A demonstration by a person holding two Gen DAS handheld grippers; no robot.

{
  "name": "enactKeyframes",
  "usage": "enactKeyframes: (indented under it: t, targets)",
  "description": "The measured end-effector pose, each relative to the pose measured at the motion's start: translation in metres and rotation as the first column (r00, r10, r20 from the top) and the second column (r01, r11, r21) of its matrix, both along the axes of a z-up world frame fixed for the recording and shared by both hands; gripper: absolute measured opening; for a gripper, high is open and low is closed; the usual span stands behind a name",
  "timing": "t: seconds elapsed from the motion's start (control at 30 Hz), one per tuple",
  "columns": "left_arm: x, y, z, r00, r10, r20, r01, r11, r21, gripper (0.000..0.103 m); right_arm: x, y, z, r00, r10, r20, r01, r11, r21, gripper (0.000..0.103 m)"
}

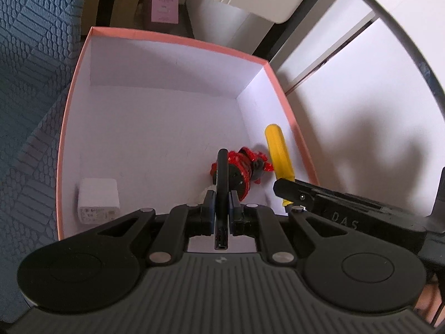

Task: Organize rigid objects
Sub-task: 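Open both grippers to drop the USB stick and screwdriver into the pink box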

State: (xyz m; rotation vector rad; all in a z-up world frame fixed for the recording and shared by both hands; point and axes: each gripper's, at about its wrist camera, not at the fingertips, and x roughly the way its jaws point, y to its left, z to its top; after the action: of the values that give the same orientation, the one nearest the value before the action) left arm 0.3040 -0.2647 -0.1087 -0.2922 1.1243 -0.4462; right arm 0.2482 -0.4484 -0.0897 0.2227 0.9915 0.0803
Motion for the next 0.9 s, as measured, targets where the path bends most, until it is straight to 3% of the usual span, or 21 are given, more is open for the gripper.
enactKeyframes:
  t: [0.1, 0.2, 0.5, 0.9]
  targets:
    - [-0.003, 0.002, 0.005, 1.000, -0.006, 0.001, 0.006, 1.000, 0.014, 0.012, 0.002, -0.001, 0.001, 1.000, -0.001, -0.013, 0.001, 1.000, 0.000, 0.021]
    - [-0.007, 0.005, 0.014, 1.000, -0.007, 0.018, 0.006, 1.000, 0.024, 0.012, 0.001, -0.002, 0.009, 1.000, -0.017, -0.008, 0.017, 1.000, -0.011, 0.030]
    - [-0.044, 0.030, 0.062, 0.995, 0.004, 0.099, -0.003, 1.000, -0.004, 0.012, -0.032, 0.007, 0.050, 0.996, -0.021, 0.084, 0.022, 1.000, -0.011, 0.029]
    - [-0.108, 0.067, 0.127, 0.970, -0.006, 0.241, 0.017, 0.999, -0.042, 0.012, -0.102, 0.038, 0.101, 0.979, -0.049, 0.200, 0.060, 0.997, -0.053, 0.029]
